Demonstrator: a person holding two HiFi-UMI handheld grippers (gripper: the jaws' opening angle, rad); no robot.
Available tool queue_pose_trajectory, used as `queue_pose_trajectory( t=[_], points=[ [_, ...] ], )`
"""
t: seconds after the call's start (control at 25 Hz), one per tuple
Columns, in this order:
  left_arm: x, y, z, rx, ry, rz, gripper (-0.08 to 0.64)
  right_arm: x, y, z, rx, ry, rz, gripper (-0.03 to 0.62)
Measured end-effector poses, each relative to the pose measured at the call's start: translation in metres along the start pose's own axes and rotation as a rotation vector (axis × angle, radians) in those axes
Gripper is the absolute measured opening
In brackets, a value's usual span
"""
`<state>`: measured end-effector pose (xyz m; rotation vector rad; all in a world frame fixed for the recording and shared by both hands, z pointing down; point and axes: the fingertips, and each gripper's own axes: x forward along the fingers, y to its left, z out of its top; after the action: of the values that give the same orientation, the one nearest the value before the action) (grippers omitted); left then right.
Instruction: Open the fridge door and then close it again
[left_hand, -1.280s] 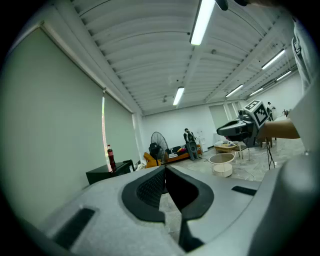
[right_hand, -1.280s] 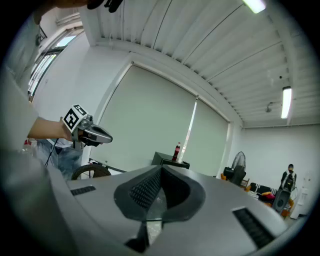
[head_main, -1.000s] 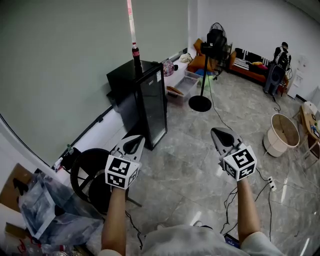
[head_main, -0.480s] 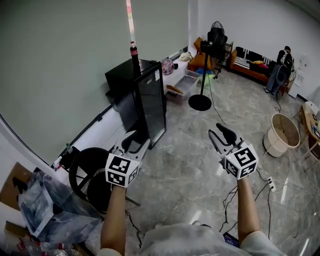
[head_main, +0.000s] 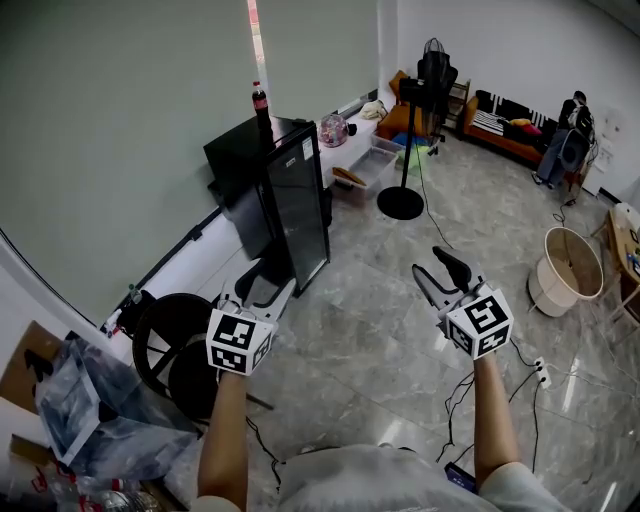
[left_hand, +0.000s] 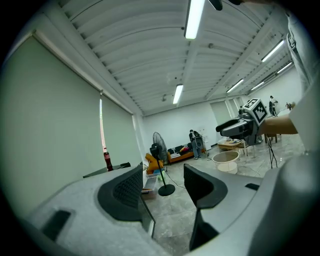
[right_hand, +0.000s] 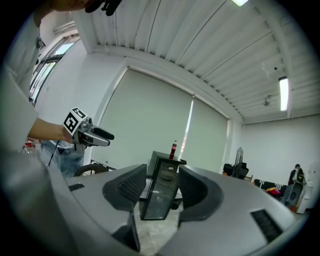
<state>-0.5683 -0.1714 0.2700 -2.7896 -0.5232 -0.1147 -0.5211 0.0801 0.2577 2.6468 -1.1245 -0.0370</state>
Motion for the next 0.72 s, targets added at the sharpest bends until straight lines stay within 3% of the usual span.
queue_pose_trajectory(
  t=[0.2,0.44,0.6,0.72],
  points=[
    [0.019,-0.030,0.011,-0.010,-0.009,0.033,0.229,-0.017,-0.028,-0.021,-0.002,0.018,0.039,0.192],
    [0.041,-0.072,0.011,-0.024,0.041,0.062,0.229,-0.033,-0.066,-0.035,-0.013,0.007,0.076,0.195],
    [0.055,-0.075,0.004,-0.042,0.082,0.086,0.229,-0.025,-0.086,-0.042,-0.010,0.004,0.104,0.199],
    [0.070,-0.073,-0.005,-0.060,0.104,0.097,0.229,-0.015,-0.096,-0.047,0.051,-0.019,0.149,0.226]
  ],
)
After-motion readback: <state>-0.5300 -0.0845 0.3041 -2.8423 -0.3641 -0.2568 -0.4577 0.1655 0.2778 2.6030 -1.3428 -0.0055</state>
